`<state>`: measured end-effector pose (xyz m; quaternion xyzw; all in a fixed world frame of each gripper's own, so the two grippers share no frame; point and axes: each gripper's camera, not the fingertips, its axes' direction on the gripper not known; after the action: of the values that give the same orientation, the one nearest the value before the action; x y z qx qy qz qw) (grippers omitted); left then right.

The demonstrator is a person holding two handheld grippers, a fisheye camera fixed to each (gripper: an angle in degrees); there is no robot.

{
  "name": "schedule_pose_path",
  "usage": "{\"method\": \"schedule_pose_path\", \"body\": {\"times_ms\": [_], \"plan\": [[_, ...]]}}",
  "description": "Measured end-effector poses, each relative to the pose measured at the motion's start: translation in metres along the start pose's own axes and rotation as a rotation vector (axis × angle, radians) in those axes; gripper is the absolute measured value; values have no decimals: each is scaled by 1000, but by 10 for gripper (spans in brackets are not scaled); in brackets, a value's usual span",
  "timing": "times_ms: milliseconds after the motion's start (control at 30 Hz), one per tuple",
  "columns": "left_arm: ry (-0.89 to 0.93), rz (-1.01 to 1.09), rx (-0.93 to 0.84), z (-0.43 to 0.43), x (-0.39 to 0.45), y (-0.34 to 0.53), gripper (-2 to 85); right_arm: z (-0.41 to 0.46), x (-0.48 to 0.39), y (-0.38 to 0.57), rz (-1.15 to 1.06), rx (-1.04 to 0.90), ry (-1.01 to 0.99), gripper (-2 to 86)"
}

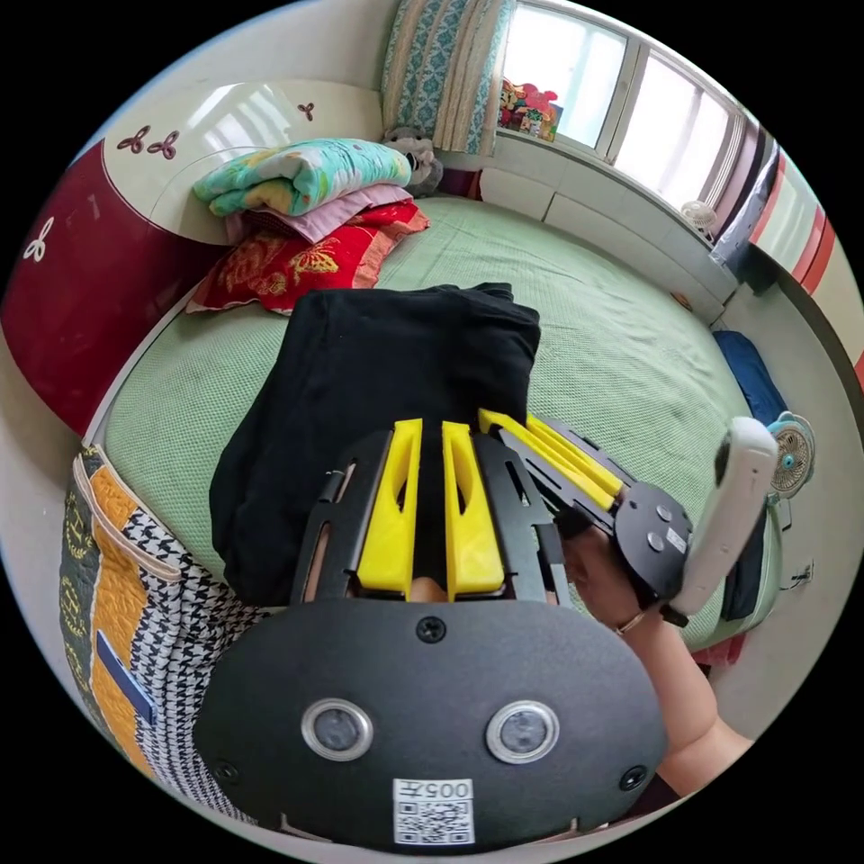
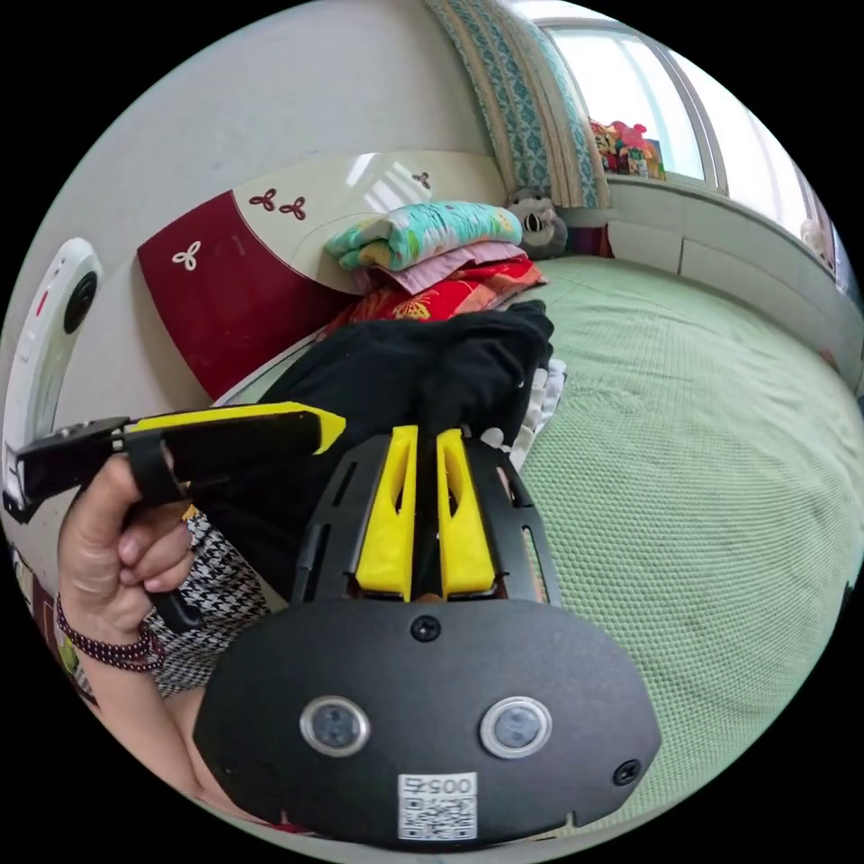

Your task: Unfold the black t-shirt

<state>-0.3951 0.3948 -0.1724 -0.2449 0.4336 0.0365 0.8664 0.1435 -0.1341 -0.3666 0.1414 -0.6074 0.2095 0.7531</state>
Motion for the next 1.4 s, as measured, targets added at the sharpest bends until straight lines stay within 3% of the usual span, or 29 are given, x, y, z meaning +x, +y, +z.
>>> {"method": "schedule_pose_path", "body": {"times_ms": [167, 533, 633, 700, 800, 1000, 1400], "plan": [[-35, -36, 57, 6, 11, -8, 46, -24, 1, -3, -95, 11, 168, -3], [32, 82, -10, 53, 94, -26, 47, -77, 109, 22, 138, -46, 362, 0], [124, 156, -38, 68, 129, -29, 52, -88, 149, 32, 195, -121, 499, 19], [198, 203, -57, 77, 150, -31, 61, -91, 192, 43, 306, -277, 568, 43], [264, 278, -84, 92, 186, -32, 73, -117, 224, 55, 382, -292, 550, 78], [146, 445, -162, 133, 263, -31, 78, -129, 237, 66, 424, -328, 416, 90], [81, 570, -330, 211, 366, -23, 59, -44, 215, 53, 325, -549, 496, -4]]}}
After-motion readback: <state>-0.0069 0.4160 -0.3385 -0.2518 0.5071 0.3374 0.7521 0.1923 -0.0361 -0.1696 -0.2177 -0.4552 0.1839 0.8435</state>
